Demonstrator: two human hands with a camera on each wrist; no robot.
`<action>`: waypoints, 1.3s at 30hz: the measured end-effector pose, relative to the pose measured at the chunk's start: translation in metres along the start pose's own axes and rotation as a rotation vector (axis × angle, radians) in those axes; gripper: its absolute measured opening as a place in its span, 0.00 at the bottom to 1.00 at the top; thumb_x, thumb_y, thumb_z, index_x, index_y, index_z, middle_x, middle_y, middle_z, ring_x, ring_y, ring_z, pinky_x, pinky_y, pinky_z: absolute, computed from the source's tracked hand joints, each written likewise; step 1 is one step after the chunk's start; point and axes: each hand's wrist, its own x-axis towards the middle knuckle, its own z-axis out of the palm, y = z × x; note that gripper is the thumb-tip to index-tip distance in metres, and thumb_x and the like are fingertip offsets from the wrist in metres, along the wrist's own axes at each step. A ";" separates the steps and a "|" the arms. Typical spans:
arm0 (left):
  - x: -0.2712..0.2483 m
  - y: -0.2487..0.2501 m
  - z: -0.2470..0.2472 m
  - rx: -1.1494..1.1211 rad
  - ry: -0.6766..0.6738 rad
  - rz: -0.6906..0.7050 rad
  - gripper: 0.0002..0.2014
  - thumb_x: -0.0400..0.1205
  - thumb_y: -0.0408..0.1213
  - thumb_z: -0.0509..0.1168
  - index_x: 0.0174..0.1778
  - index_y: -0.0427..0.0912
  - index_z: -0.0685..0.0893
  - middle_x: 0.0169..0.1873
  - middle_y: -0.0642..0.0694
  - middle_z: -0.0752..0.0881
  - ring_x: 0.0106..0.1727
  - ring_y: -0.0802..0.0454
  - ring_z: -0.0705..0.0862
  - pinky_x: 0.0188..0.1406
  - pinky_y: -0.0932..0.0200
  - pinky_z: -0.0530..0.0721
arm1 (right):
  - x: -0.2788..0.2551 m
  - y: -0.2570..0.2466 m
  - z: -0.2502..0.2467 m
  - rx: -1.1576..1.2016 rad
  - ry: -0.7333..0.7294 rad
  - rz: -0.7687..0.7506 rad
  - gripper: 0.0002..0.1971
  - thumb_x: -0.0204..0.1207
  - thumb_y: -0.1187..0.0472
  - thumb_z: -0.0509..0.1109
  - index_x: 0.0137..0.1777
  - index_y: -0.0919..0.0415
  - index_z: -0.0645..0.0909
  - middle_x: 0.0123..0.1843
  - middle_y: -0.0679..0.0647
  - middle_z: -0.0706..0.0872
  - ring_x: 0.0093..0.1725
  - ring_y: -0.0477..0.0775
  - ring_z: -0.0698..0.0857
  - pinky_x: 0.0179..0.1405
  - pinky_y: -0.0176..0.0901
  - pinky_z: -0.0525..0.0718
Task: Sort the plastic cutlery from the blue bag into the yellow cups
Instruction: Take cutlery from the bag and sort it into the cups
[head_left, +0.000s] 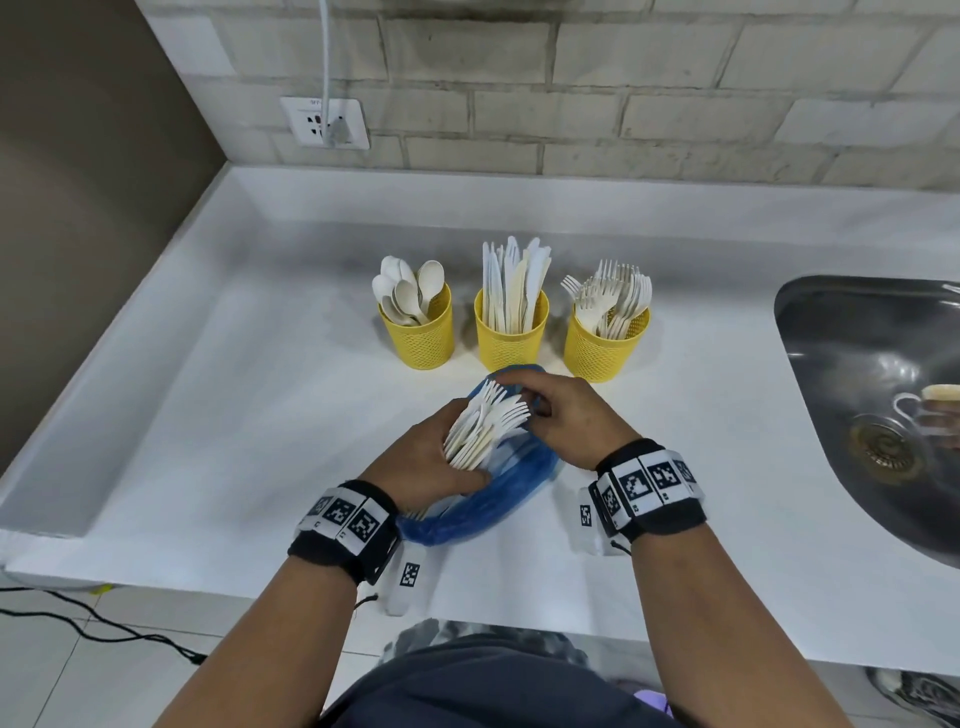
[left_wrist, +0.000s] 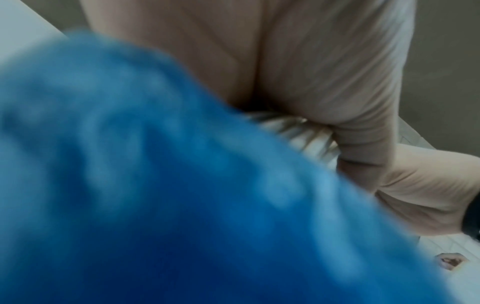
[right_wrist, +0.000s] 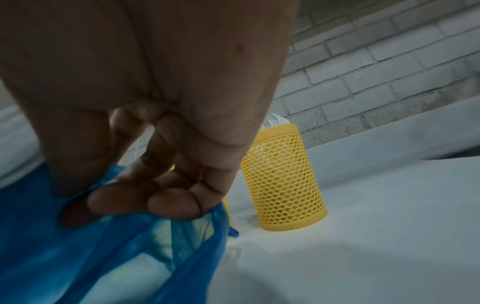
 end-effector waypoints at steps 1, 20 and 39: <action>0.000 0.001 0.000 -0.006 -0.006 0.005 0.35 0.71 0.33 0.80 0.72 0.62 0.77 0.57 0.61 0.89 0.58 0.62 0.88 0.60 0.53 0.87 | 0.001 0.001 0.003 -0.015 -0.022 0.003 0.29 0.74 0.77 0.67 0.71 0.50 0.85 0.50 0.54 0.91 0.47 0.46 0.88 0.53 0.40 0.85; -0.004 -0.001 -0.007 -0.063 0.065 -0.014 0.27 0.74 0.32 0.78 0.65 0.57 0.78 0.42 0.57 0.89 0.40 0.57 0.89 0.39 0.63 0.85 | 0.005 -0.003 0.008 0.039 0.069 -0.038 0.09 0.77 0.73 0.73 0.52 0.60 0.88 0.45 0.44 0.83 0.40 0.37 0.80 0.45 0.25 0.73; -0.009 0.009 0.000 -0.256 0.233 -0.148 0.11 0.76 0.33 0.76 0.50 0.30 0.88 0.35 0.40 0.93 0.38 0.45 0.92 0.43 0.58 0.88 | 0.008 -0.003 0.010 0.271 0.342 0.223 0.13 0.80 0.66 0.65 0.39 0.48 0.83 0.34 0.39 0.82 0.36 0.45 0.79 0.45 0.44 0.77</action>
